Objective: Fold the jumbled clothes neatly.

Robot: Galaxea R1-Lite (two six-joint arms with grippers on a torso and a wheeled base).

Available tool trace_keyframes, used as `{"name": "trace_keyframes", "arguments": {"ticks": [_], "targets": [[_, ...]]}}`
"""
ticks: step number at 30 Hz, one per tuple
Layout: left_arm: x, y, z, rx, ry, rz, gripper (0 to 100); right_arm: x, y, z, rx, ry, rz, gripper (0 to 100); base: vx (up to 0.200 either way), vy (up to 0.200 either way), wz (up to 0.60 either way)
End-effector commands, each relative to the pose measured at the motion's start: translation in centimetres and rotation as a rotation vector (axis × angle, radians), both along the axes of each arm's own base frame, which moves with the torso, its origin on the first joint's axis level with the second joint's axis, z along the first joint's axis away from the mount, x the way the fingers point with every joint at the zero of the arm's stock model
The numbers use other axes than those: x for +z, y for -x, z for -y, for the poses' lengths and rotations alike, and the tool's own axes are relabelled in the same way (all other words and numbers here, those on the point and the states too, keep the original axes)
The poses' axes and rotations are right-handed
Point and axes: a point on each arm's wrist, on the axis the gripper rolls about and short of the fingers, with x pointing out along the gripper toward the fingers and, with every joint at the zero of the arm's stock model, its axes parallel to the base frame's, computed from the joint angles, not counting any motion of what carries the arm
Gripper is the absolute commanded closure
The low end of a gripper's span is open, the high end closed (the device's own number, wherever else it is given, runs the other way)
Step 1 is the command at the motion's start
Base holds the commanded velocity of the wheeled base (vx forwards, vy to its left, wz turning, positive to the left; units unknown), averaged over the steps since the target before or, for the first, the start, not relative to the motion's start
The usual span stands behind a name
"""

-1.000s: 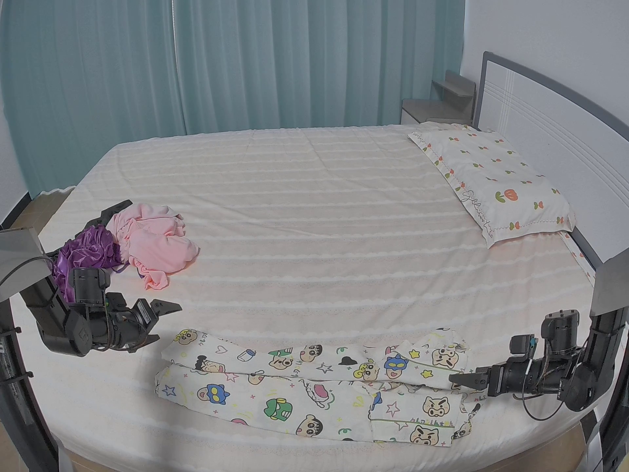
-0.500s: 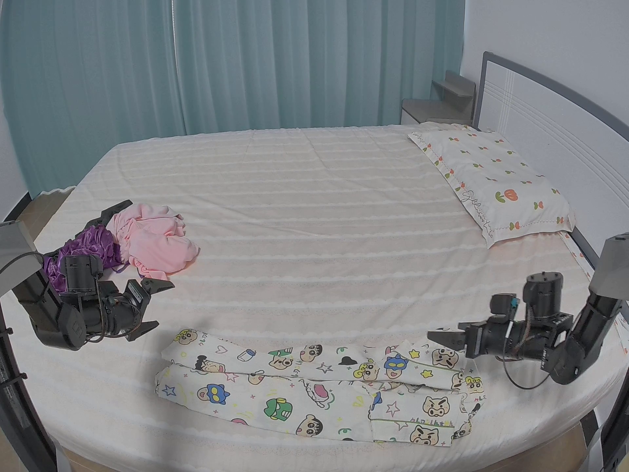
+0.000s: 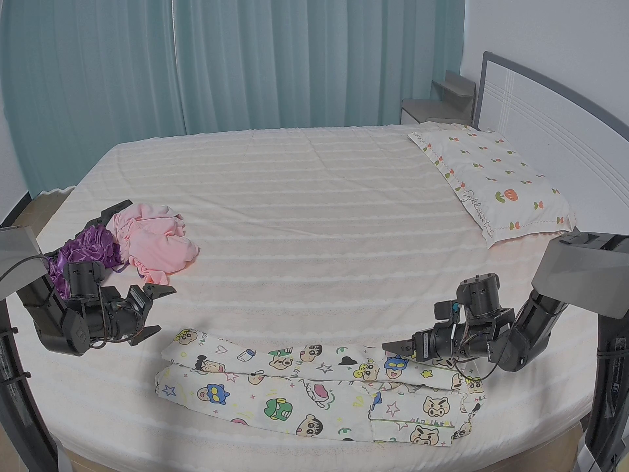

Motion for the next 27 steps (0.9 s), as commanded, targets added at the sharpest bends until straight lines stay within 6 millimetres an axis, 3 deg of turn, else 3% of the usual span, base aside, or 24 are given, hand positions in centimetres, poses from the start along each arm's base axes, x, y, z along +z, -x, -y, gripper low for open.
{"name": "trace_keyframes", "arguments": {"ticks": [1,9,10,27], "targets": [[-0.2,0.0,0.0,0.001,0.001,-0.006,0,-1.2,-0.3,-0.4,0.008,0.008,-0.02,0,0.0,0.0,0.0],[-0.2,0.0,0.0,0.0,0.0,-0.006,0,-1.3,-0.8,-1.1,0.021,0.009,-0.02,0,0.0,0.0,0.0],[-0.2,0.0,0.0,0.0,0.0,-0.006,0,-1.3,-0.8,-1.1,0.021,0.009,-0.02,100,0.0,0.0,0.0],[-0.2,0.0,0.0,-0.001,-0.001,-0.005,0,-0.7,-0.3,-2.6,0.03,0.035,0.027,100,0.0,0.0,0.0]]}}
